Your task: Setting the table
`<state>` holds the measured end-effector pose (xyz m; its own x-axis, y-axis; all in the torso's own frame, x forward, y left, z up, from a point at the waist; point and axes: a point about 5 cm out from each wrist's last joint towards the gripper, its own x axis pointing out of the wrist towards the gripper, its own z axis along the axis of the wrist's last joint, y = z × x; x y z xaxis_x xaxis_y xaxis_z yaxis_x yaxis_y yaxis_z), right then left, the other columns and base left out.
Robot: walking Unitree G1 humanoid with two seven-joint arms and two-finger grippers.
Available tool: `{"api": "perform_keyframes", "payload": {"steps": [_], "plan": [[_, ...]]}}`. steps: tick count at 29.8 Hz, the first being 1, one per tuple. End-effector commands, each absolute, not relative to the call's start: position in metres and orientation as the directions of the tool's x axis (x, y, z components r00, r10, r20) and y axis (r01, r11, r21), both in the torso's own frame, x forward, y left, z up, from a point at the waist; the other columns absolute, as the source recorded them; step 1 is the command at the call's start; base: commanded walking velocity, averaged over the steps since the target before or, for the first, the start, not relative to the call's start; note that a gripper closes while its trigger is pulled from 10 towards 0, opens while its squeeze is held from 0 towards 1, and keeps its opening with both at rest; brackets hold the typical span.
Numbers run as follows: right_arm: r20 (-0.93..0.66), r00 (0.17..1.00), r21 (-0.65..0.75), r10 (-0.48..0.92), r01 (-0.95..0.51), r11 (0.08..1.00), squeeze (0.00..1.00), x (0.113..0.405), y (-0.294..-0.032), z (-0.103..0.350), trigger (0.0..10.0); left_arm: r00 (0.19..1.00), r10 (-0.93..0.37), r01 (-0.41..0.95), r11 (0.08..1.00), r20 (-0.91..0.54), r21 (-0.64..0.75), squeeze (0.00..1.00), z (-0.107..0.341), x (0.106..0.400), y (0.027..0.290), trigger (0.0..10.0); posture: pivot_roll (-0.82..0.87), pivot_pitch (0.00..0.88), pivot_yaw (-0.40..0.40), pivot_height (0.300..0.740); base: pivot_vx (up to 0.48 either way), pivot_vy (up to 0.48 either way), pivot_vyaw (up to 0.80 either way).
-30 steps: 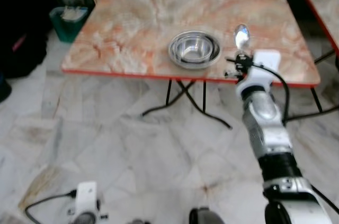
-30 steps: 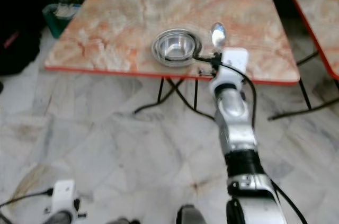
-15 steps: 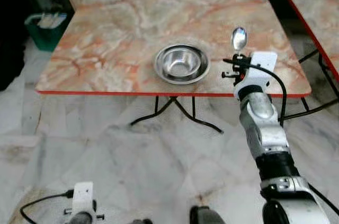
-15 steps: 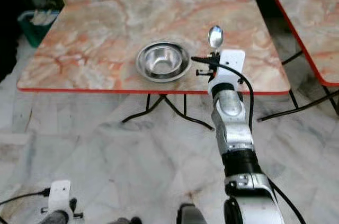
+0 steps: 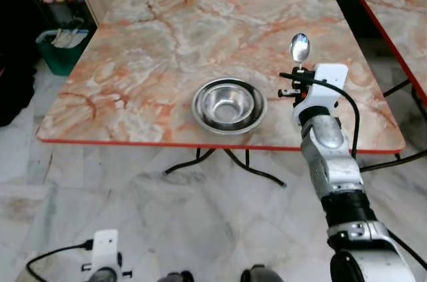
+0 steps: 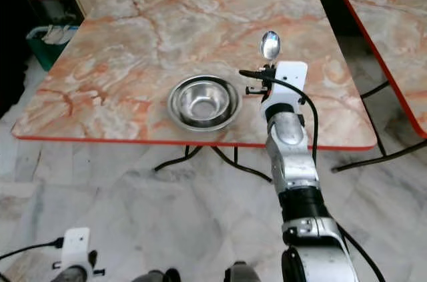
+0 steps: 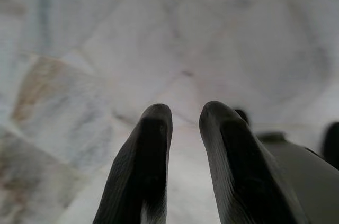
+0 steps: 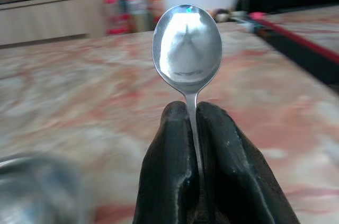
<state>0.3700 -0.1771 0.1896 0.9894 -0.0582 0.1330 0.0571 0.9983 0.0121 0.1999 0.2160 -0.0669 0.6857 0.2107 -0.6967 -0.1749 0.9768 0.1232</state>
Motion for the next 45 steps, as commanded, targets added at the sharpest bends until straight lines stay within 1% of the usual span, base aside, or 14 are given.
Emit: {"api": "perform_keyframes", "payload": {"steps": [1,6,17,24,29,36,45], "plan": [[0.163,0.986,0.013,-0.037,0.035,0.999,0.0,0.371,-0.169,0.199,10.0,0.657,0.237,-0.186,0.971,-0.715,0.151,0.0,-0.069,0.193,0.227,10.0,-0.04,0.202,0.018,0.74,0.364,0.0,0.0],[0.156,0.987,0.01,-0.038,0.037,0.999,0.0,0.371,-0.17,0.198,10.0,0.655,0.241,-0.189,0.97,-0.716,0.153,0.0,-0.069,0.192,0.227,10.0,-0.04,0.204,0.017,0.74,0.341,0.0,0.0],[0.124,0.991,0.001,-0.053,0.053,0.999,0.0,0.371,-0.173,0.194,10.0,0.65,0.237,-0.193,0.97,-0.722,0.144,0.0,-0.071,0.191,0.226,10.0,-0.04,0.212,0.015,0.74,0.0,0.0,0.0],[0.04,0.996,-0.012,-0.074,0.075,0.997,0.0,0.372,-0.176,0.183,10.0,0.646,0.234,-0.192,0.971,-0.727,0.142,0.0,-0.071,0.19,0.225,10.0,-0.05,0.211,0.014,0.74,0.0,0.0,0.0],[-0.002,0.998,-0.038,-0.06,0.06,0.997,0.0,0.372,-0.176,0.177,10.0,0.644,0.231,-0.191,0.972,-0.729,0.139,0.0,-0.072,0.19,0.224,10.0,-0.04,0.211,0.014,0.74,0.0,0.0,0.0],[-0.116,0.99,-0.044,-0.083,0.078,0.996,0.0,0.374,-0.183,0.163,10.0,0.638,0.229,-0.191,0.972,-0.736,0.137,0.0,-0.073,0.188,0.225,10.0,-0.05,0.212,0.014,0.74,0.0,0.0,0.0],[-0.172,0.984,-0.058,-0.053,0.044,0.997,0.0,0.374,-0.179,0.156,10.0,0.635,0.224,-0.187,0.973,-0.739,0.135,0.0,-0.073,0.187,0.224,10.0,-0.04,0.213,0.013,0.74,0.0,0.0,0.0]]}}
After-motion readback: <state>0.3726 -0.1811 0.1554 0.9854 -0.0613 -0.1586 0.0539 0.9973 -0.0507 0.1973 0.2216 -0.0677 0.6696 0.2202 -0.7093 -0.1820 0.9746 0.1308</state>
